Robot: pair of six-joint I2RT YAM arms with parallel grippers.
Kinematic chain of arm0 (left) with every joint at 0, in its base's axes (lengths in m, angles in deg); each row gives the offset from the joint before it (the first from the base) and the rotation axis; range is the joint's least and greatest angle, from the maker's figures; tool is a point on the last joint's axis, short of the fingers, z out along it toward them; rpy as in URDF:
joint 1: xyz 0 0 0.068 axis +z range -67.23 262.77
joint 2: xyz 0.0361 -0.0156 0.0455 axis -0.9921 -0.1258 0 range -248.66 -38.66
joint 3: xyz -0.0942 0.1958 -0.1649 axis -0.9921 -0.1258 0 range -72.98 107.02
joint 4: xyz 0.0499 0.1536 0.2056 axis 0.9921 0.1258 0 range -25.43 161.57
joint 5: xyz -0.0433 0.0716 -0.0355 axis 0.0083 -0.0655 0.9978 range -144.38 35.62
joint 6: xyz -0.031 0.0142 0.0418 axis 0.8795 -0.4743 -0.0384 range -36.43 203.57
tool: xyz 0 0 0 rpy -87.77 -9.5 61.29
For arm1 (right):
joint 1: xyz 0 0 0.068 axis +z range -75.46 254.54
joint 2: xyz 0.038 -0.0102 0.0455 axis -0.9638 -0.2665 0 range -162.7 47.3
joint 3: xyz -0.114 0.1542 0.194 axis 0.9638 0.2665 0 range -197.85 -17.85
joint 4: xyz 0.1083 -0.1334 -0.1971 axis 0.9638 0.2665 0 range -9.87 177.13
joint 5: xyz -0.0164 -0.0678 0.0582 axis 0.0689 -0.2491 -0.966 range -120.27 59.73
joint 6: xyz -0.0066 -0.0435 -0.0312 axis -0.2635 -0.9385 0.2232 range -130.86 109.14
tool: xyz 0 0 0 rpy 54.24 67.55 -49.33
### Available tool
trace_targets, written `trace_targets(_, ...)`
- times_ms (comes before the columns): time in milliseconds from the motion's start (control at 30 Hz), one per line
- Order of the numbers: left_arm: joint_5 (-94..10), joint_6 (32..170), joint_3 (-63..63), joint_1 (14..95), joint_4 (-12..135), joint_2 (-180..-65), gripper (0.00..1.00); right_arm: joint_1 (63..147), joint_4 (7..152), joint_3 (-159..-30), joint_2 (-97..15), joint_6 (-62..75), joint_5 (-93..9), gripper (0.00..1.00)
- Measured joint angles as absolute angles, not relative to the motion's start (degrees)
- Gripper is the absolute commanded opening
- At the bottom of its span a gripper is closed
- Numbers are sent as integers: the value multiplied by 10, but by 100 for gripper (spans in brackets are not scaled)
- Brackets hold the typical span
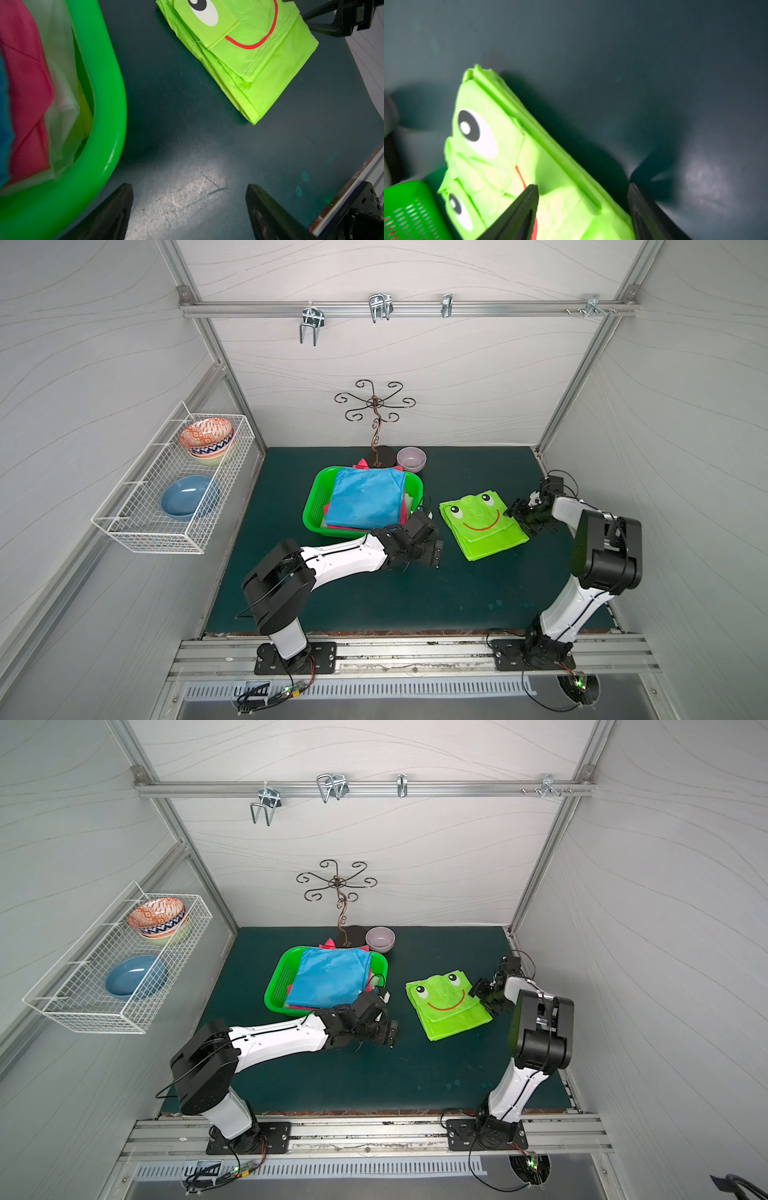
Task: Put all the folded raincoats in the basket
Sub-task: Move the raincoat to the center of the board, then move the basket to the center of the board.
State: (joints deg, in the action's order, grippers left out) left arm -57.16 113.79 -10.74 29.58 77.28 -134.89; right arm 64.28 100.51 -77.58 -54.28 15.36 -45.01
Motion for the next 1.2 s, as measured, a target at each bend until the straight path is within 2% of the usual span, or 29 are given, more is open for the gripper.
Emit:
trace_targets(267, -542, 1140, -46, 296, 771, -1411, 89, 667, 923, -616, -430, 209, -530, 72)
trace_targets(367, -539, 1139, -32, 296, 771, -1434, 88, 685, 942, -569, -376, 214, -534, 72)
trace_targets(500, -547, 1132, -22, 295, 767, -1454, 86, 701, 1001, -520, -286, 218, -521, 66)
trace_targets(633, -559, 1122, -21, 293, 767, -1455, 86, 715, 1072, -537, -206, 206, -466, 66)
trace_targets(900, -589, 1098, -6, 292, 837, -1350, 88, 768, 1176, -635, -179, 240, -387, 67)
trace_targets(1067, -636, 1059, 35, 301, 878, -1294, 88, 767, 1146, -540, -136, 343, -435, 64)
trace_targets(1200, -663, 1051, 26, 332, 892, -1285, 89, 767, 1101, -485, -164, 405, -470, 64)
